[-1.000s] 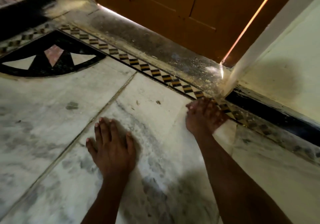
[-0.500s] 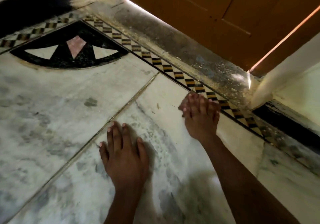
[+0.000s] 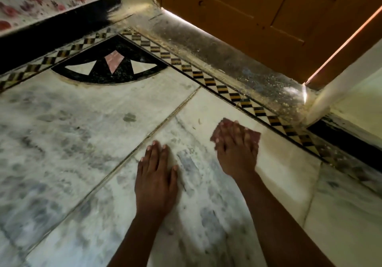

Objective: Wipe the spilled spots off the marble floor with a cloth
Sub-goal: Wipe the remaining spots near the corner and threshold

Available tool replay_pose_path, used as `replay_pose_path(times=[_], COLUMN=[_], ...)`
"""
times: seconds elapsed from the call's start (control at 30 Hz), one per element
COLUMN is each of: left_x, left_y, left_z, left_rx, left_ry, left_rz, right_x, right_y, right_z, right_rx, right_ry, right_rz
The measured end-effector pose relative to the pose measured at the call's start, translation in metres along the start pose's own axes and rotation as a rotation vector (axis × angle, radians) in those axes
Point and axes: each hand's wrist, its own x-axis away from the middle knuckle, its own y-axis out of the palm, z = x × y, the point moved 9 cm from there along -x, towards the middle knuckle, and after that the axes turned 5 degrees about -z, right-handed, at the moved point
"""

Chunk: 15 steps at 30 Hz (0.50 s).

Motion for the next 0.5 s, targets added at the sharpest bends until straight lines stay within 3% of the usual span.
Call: replay_pose_path(times=[0.07, 0.13, 0.33, 0.5], left_x=[0.006, 0.013, 0.02, 0.019], left_y=[0.003, 0.004, -0.007, -0.008], left_z=[-0.004, -0.011, -0.012, -0.001], left_rx=[0.015, 0.036, 0.214, 0.335], left_ry=[0.04, 0.065, -0.015, -0.17], left_rz=[-0.07, -0.129, -0.188, -0.159], right_x=[-0.018, -0.028, 0.038, 0.101], right_y=[-0.003, 0.001, 0.01, 0.004], right_z=[-0.014, -0.037, -0.05, -0.022], right_rx=[-0.09, -0.078, 0.046, -0.181], right_ry=[0.119, 0.102, -0.466, -0.626], right_rz=[-0.05, -0.103, 0.048, 0.053])
